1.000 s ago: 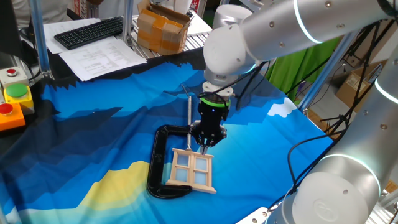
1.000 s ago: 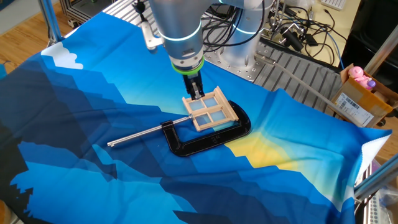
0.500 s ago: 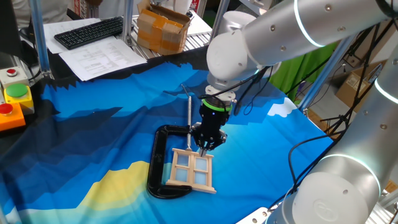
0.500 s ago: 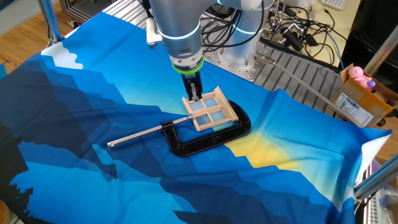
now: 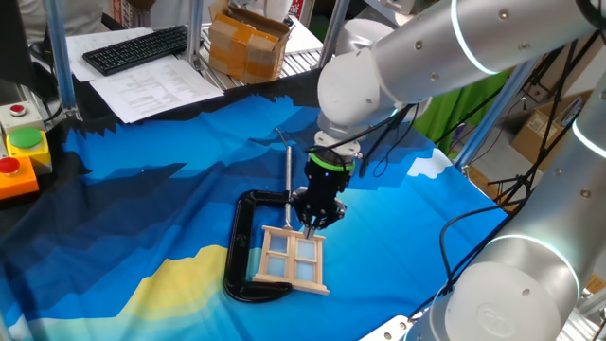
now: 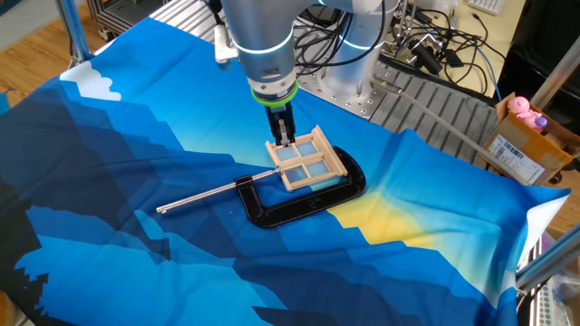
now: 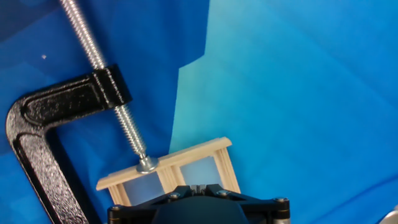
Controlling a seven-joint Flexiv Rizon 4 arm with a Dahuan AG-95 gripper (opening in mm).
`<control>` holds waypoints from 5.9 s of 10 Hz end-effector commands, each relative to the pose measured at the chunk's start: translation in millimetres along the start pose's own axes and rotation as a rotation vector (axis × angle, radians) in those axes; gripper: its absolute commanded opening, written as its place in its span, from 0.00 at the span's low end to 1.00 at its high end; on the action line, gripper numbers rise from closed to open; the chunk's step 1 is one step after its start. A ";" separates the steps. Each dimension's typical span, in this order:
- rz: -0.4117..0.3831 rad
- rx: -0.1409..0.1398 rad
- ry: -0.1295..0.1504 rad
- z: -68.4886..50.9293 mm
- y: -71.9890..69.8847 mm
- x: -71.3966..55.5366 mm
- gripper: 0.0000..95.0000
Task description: Open a sliding window
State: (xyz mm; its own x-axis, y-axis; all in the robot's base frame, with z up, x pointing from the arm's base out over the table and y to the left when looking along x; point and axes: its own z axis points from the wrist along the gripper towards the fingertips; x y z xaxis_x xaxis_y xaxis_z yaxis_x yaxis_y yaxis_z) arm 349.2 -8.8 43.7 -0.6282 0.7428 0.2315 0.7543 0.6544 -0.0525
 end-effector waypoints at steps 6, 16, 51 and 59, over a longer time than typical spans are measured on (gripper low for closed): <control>-0.457 0.122 -0.020 0.7 0.4 -0.9 0.00; -0.512 0.124 0.055 13.9 3.8 -1.0 0.00; -0.526 0.048 -0.120 30.9 14.7 7.2 0.00; -0.488 0.056 -0.065 32.7 12.3 3.6 0.00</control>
State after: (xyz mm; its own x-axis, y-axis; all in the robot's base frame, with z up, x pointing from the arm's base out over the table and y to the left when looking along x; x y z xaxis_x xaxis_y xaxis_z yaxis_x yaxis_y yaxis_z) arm 351.6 5.6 8.4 -0.9249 0.3492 0.1502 0.3527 0.9357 -0.0033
